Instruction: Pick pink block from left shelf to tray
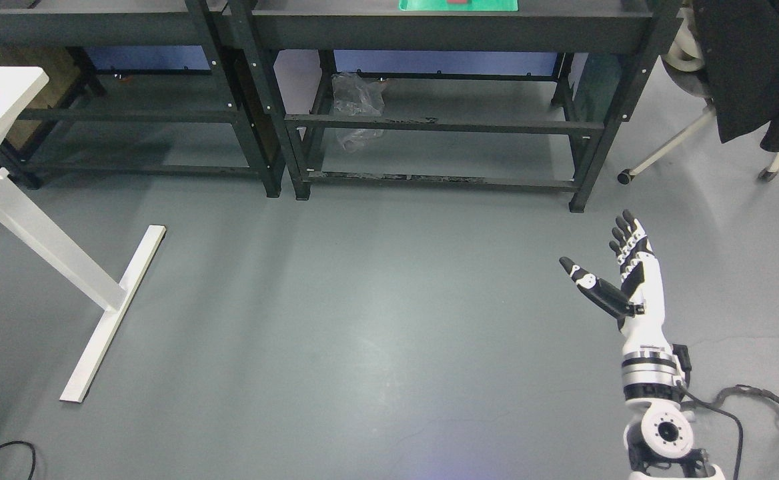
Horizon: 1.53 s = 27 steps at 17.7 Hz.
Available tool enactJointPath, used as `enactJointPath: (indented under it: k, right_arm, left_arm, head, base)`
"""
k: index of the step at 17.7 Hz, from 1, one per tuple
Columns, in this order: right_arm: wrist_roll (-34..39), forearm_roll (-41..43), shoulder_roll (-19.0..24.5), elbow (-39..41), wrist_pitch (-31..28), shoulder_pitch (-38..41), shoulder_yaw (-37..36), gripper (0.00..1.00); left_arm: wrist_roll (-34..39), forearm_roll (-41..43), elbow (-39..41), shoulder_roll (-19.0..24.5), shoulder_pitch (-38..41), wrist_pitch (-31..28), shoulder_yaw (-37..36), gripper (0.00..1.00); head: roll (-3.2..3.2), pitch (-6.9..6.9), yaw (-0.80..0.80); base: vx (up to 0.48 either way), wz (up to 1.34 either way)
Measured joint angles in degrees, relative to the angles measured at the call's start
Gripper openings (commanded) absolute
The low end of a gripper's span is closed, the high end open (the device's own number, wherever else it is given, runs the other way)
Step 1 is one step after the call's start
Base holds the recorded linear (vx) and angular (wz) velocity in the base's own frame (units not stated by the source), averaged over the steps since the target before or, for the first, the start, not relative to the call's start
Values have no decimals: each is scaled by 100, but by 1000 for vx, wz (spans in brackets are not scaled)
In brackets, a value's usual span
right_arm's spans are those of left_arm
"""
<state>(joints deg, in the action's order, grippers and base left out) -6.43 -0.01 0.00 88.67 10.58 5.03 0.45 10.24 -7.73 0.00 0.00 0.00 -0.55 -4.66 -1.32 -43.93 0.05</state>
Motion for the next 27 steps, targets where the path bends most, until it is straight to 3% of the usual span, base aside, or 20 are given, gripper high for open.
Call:
enactJointPath:
  k: [27]
  right_arm:
    - [-1,-85,0,0,164,28,-42,99]
  left_arm:
    - [0,0,0,0,0,0,0,100]
  head:
    - [0,0,0]
  base:
    - [9,0]
